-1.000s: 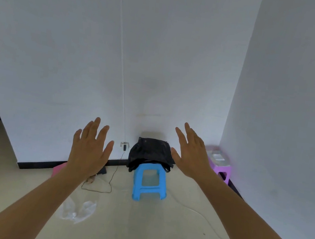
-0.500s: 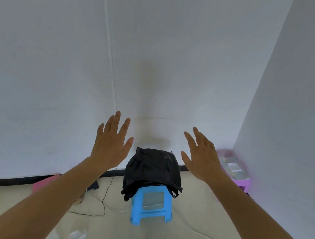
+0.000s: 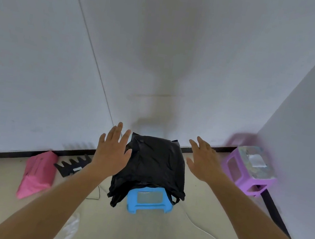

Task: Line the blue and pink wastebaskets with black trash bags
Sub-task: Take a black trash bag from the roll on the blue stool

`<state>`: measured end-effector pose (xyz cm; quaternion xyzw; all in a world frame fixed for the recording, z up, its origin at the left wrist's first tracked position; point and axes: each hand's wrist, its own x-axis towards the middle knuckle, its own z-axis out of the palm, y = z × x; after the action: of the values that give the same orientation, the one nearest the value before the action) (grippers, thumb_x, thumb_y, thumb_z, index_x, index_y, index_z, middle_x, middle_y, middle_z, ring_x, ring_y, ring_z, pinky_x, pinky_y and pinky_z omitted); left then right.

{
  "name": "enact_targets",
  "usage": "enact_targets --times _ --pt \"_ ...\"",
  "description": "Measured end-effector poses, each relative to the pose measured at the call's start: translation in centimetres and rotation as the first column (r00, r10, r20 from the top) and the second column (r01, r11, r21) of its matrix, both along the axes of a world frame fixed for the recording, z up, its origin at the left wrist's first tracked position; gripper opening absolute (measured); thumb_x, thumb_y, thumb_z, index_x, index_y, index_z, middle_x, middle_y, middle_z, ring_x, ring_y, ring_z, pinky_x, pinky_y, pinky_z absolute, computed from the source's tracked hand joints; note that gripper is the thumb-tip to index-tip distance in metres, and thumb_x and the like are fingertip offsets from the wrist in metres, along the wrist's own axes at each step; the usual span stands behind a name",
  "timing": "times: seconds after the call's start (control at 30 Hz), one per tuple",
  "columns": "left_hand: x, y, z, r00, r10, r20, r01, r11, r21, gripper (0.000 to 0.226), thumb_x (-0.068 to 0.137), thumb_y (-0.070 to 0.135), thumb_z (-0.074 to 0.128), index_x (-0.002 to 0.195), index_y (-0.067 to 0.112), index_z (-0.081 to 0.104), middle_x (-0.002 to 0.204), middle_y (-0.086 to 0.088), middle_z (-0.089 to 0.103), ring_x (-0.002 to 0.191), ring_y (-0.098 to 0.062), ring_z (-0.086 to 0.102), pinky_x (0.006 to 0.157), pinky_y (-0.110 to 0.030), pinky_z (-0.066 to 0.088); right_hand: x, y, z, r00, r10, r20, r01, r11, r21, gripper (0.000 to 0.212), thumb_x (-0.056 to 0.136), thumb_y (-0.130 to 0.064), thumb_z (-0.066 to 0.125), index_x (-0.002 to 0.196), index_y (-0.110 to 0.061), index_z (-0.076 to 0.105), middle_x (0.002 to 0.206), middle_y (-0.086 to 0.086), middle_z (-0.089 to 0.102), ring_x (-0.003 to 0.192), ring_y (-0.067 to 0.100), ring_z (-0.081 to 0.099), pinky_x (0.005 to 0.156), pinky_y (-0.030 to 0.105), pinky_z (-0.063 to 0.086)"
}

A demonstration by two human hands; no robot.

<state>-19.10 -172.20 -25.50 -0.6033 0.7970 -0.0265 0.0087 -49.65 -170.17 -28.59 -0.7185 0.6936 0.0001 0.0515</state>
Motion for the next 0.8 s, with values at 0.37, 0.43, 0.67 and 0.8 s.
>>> enact_targets --times 0.37,0.43,0.67,0.8 --pt "2.3 -7.8 -20.6 0.993 0.111 -0.046 -0.090 0.940 0.330 0.060 0.097 0.040 0.042 0.150 0.015 0.028 0.160 -0.013 0.022 0.149 -0.030 0.012 0.118 -0.046 0.021 3.6 -8.0 -18.2 0.990 -0.109 0.085 0.084 0.963 0.255 0.075 0.096 -0.037 0.050 0.155 -0.017 0.008 0.159 0.014 0.020 0.140 0.031 0.030 0.110 0.044 0.034" --pt "2.4 -7.7 -26.0 0.990 0.137 -0.045 -0.110 0.918 0.380 0.058 0.096 0.035 0.047 0.148 0.014 0.033 0.158 -0.013 0.026 0.148 -0.031 0.016 0.117 -0.047 0.022 4.6 -7.8 -23.9 0.986 -0.134 0.102 0.095 0.942 0.321 0.081 0.095 -0.037 0.053 0.156 -0.018 0.002 0.161 0.014 0.015 0.143 0.032 0.025 0.113 0.045 0.031" --pt "2.9 -7.0 -42.2 0.970 0.202 -0.132 -0.146 0.927 0.345 0.057 0.086 0.022 0.066 0.139 0.008 0.050 0.145 -0.017 0.048 0.141 -0.037 0.033 0.111 -0.055 0.031 6.8 -6.1 -40.3 0.944 -0.318 0.089 0.281 0.915 0.291 0.073 0.094 -0.035 0.061 0.154 -0.015 0.023 0.160 0.018 0.017 0.146 0.036 0.020 0.115 0.047 0.025" --pt "4.0 -7.3 -45.9 0.938 0.278 -0.208 -0.236 0.950 0.203 0.025 0.087 0.020 0.063 0.110 0.012 0.070 0.123 -0.011 0.064 0.130 -0.035 0.046 0.105 -0.052 0.033 6.7 -5.5 -43.8 0.919 -0.359 0.163 0.353 0.933 0.062 0.028 0.099 -0.024 0.055 0.121 -0.010 0.066 0.136 0.015 0.056 0.129 0.036 0.047 0.103 0.047 0.038"
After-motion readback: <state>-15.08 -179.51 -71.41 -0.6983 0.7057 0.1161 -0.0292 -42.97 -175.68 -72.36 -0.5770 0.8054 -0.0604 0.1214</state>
